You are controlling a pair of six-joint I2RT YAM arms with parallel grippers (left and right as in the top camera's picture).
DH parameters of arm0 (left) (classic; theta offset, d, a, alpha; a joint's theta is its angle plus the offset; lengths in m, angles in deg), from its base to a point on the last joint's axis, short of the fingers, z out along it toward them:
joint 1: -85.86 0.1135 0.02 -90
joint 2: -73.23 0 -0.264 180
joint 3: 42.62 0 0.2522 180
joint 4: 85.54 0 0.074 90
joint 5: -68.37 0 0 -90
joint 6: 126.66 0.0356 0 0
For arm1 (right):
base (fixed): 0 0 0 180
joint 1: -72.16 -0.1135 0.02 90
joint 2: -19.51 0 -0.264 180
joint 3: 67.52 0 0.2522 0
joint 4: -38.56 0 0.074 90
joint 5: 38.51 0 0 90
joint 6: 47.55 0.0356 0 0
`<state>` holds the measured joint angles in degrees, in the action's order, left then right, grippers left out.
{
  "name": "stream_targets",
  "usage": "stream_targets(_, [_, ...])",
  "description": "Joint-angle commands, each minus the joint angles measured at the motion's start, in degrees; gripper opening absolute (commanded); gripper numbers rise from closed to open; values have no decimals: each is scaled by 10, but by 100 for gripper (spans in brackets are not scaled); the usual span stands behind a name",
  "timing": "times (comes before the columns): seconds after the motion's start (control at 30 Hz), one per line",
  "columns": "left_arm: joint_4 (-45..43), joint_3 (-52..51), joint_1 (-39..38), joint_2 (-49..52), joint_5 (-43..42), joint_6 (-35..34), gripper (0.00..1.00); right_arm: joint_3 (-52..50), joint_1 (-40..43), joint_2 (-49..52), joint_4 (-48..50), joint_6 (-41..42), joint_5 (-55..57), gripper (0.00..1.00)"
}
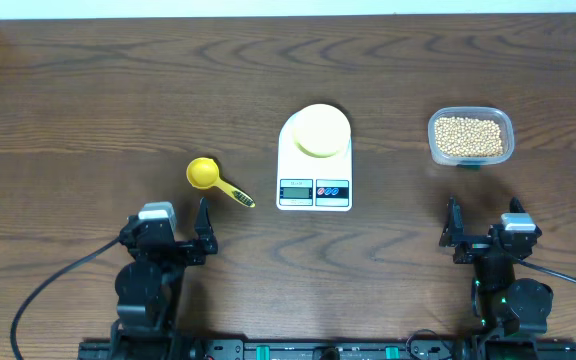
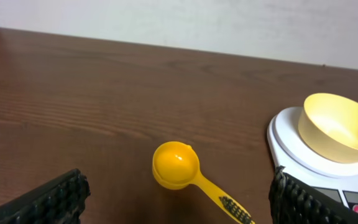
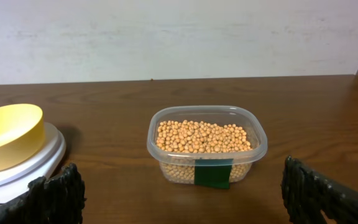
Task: Scoop item into bowl and weigh 50g on scale
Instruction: 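Move the left gripper forward over the yellow scoop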
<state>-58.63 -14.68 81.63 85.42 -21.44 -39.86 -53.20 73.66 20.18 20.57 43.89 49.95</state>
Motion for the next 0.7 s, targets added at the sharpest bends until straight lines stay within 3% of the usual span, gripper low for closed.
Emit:
stream_targets(0.0, [3,43,0,47,3,-5,95,-2,3,-3,0,2,-1,99])
stream_targets(0.67, [156,231,0,225,-38,-51,95,-2,3,-3,0,2,-1,99])
